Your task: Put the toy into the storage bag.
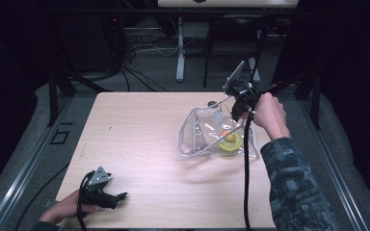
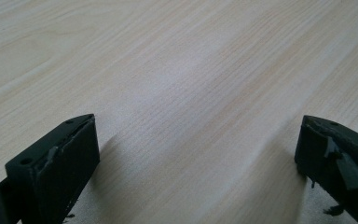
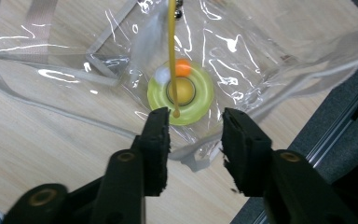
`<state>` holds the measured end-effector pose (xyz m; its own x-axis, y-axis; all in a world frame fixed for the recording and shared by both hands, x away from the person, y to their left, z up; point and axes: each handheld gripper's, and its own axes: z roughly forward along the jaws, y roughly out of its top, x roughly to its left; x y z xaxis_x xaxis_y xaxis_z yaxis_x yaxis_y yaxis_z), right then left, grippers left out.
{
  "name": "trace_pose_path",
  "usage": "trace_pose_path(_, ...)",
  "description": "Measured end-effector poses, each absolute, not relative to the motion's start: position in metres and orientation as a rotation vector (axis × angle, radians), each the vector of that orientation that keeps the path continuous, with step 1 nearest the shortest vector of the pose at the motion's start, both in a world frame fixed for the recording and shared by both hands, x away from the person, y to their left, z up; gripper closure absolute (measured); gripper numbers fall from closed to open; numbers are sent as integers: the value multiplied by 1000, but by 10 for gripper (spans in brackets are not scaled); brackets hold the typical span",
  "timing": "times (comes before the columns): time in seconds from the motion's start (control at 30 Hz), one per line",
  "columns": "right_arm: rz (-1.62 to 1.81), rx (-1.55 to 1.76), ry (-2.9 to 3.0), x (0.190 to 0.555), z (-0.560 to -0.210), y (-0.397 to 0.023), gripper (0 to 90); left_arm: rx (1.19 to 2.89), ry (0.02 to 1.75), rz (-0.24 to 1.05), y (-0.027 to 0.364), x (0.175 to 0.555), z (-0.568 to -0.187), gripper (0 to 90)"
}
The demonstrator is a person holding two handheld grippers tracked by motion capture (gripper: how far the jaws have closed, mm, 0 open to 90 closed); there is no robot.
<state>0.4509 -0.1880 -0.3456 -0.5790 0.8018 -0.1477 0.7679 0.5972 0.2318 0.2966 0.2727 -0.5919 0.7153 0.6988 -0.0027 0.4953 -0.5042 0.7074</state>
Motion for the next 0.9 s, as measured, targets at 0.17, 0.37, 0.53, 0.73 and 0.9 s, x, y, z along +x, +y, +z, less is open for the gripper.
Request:
trace_pose_path(0.17,258,1321,2554,442,-331,-197,425,2206,902,375,273,297,-592,0)
trace_pose_path(0.37,301,1353,2521,428,-322,-209,225,2209,902,371,273,297,-592,0)
trace_pose_path(0.53,330,1371,2494,416,-316,-224,137,2205,902,376,272,297,-592,0)
trace_pose_path(0.73,372,1396,2463,401,-319,-240,36,2206,902,375,273,297,-592,0)
trace_pose_path(0.9,366,1413,2463,391,-327,-251,0,2205,902,376,272,297,-592,0)
